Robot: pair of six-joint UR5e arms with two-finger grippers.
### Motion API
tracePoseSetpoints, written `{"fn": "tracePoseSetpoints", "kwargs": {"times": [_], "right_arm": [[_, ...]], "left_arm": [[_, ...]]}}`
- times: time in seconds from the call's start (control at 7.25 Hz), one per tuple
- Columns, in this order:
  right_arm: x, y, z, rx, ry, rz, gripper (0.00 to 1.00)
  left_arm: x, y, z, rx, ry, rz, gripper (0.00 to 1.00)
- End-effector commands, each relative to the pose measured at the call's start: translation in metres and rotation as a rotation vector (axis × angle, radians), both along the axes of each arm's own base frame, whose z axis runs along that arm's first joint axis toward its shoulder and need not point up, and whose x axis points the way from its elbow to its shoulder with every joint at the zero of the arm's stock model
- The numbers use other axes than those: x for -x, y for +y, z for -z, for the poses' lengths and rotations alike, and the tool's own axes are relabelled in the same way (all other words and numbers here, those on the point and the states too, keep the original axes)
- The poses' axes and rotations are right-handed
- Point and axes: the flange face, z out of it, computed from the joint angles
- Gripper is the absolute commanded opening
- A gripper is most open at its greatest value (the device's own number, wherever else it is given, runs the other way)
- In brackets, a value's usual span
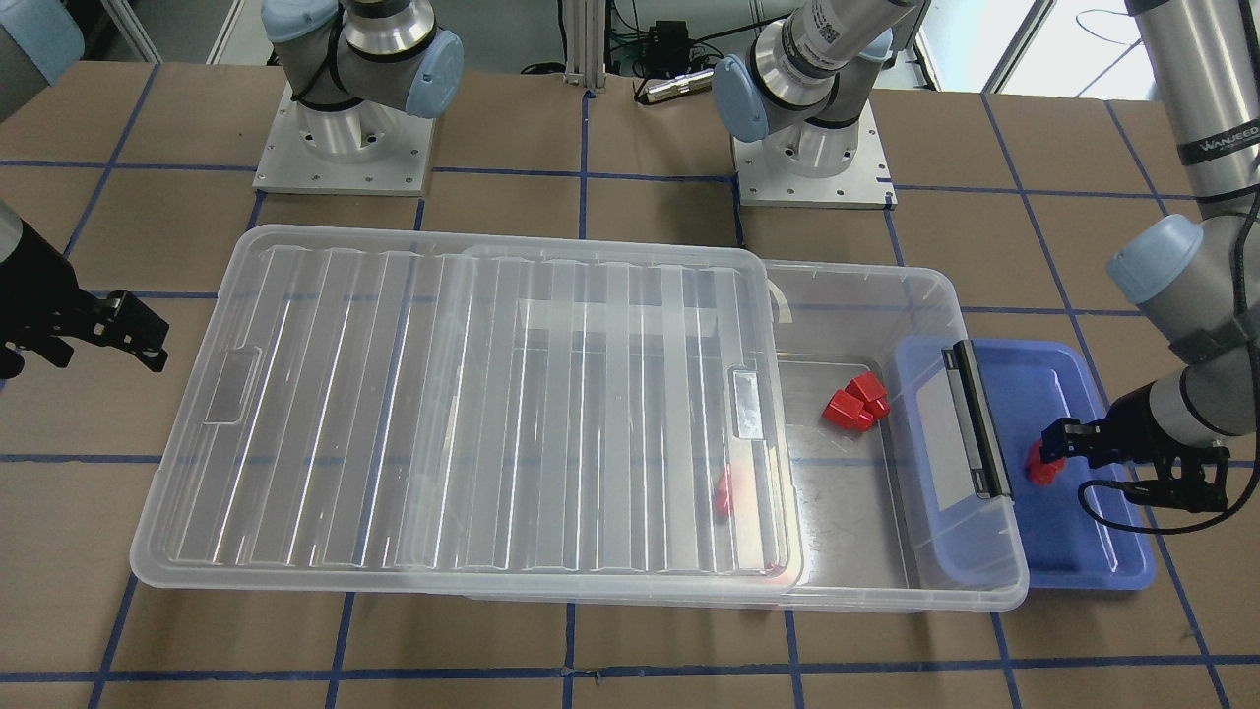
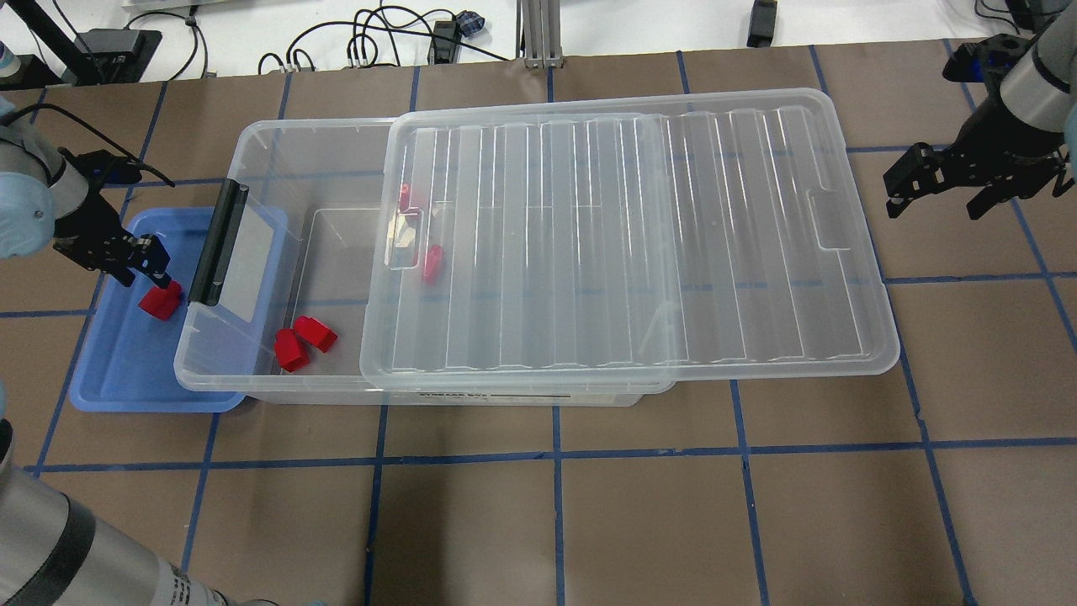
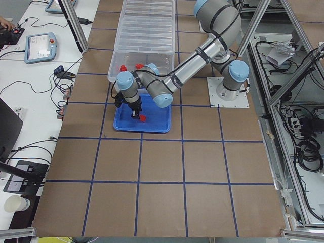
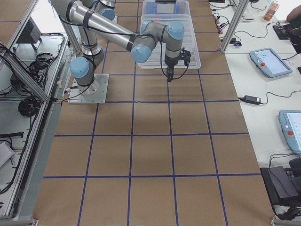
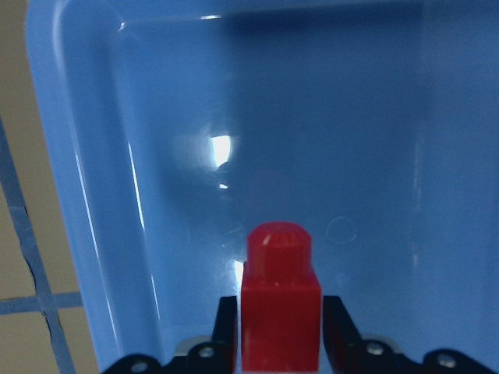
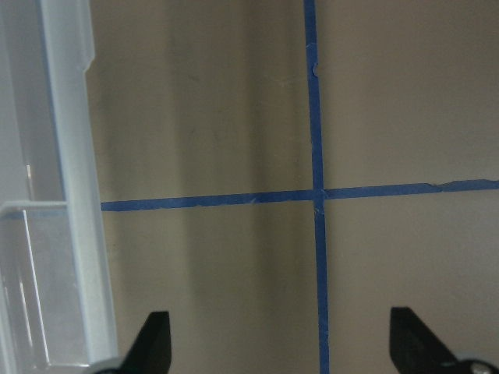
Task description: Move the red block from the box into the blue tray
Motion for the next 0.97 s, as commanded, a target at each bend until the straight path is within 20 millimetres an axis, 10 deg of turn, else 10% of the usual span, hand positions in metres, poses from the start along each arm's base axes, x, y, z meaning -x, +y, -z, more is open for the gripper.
{"fn": "tracePoseSetpoints", "kwargs": {"times": [0.0, 0.41, 0.83], "right_arm": [[-0.026, 0.0, 0.01, 0.009, -0.032, -0.035, 1.0], [-0.036, 0.001, 0.019, 0.032, -0.017, -0.05, 1.0], [-0.023, -0.01, 0.0, 0.036, 0.001, -0.044, 1.0]], "left_arm": [[0.007, -0.017, -0.06, 0.068, -0.045, 0.021, 1.0], [0.105, -0.033, -0.208, -0.019, 0.009, 0.093, 1.0], [0.251, -0.01, -0.259, 0.039, 0.023, 0.101, 1.0]]}}
